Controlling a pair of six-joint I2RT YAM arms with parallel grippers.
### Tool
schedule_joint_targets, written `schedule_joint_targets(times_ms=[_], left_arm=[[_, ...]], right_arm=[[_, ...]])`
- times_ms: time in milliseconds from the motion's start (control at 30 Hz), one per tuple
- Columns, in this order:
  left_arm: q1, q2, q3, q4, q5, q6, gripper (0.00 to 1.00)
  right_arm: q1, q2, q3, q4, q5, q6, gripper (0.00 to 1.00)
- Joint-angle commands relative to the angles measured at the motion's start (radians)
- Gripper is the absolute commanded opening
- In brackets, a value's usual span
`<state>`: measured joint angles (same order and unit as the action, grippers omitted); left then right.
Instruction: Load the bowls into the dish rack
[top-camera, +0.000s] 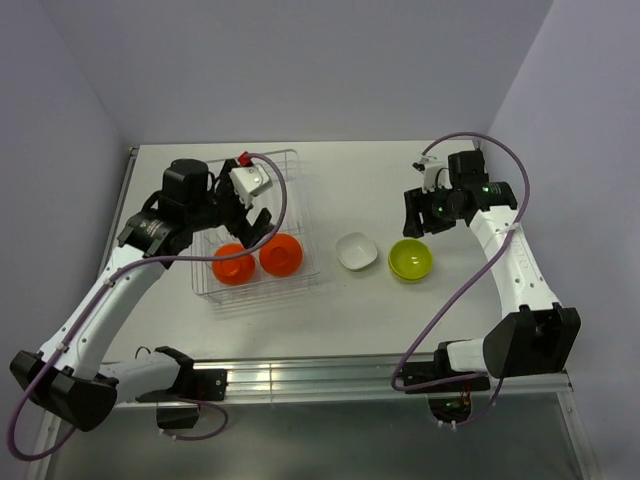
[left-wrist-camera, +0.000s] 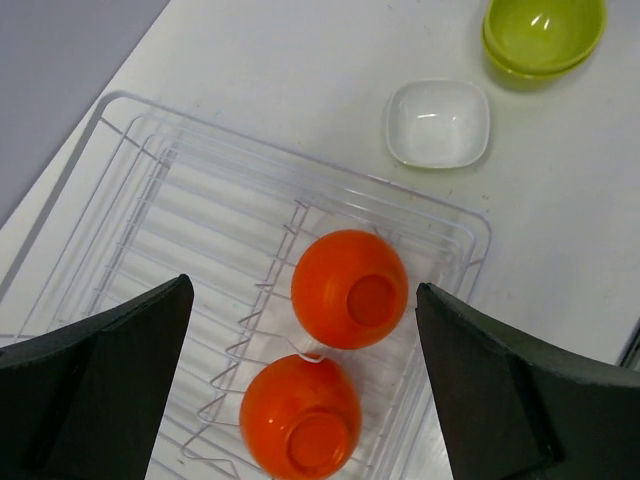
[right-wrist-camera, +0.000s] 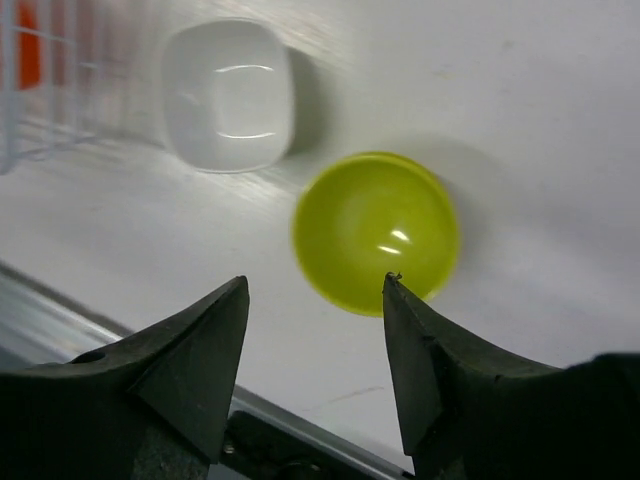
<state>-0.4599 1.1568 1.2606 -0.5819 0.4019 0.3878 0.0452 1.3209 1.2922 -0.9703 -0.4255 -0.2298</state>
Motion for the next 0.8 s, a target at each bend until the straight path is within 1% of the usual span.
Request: schedule_joint_targets(times_ms=[0, 67, 133, 167, 233, 267, 333, 367, 400, 500, 733, 767], left_arm=[[-0.002, -0.04, -0.023, 0.036, 0.008, -0.164, 0.99], [0.004, -0.072, -0.069, 0.088, 0.018, -0.208, 1.0], [0.042, -0.101, -0.096, 0.112, 0.022, -0.268, 1.0], [0.061, -0.108, -0.104, 0.129, 0.0, -0.282, 0.99], [0.069, -0.118, -0.121, 0.14, -0.031, -0.314, 0.99], [0.069, -0.121, -0.125, 0.149, -0.047, -0.322, 1.0], [0.072, -0.143, -0.142, 0.157, -0.041, -0.317, 1.0], [0.076, -0.153, -0.15, 0.166, -0.029, -0.317, 0.99], [0.078, -0.173, -0.159, 0.178, -0.025, -0.316, 0.99], [0.079, -0.178, -0.167, 0.162, -0.017, -0.328, 1.0], [0.087, -0.197, -0.194, 0.155, -0.029, -0.305, 1.0], [0.087, -0.198, -0.194, 0.154, -0.029, -0.302, 0.99]], right_arm=[[-0.022, -0.002, -0.005, 0.002, 0.241, -0.075, 0.62], [-0.034, 0.015, -0.022, 0.022, 0.266, -0.083, 0.61], [-0.038, 0.029, -0.051, 0.036, 0.295, -0.089, 0.6], [-0.039, 0.044, -0.074, 0.054, 0.303, -0.097, 0.59], [-0.038, 0.058, -0.097, 0.079, 0.32, -0.103, 0.59], [-0.038, 0.069, -0.114, 0.103, 0.326, -0.111, 0.57], [-0.039, 0.106, -0.125, 0.119, 0.324, -0.115, 0.54], [-0.066, 0.118, -0.132, 0.131, 0.321, -0.12, 0.5], [-0.068, 0.142, -0.137, 0.137, 0.321, -0.12, 0.48], [-0.071, 0.17, -0.151, 0.16, 0.321, -0.12, 0.45], [-0.071, 0.224, -0.179, 0.2, 0.33, -0.118, 0.43], [-0.071, 0.228, -0.18, 0.202, 0.329, -0.117, 0.42]])
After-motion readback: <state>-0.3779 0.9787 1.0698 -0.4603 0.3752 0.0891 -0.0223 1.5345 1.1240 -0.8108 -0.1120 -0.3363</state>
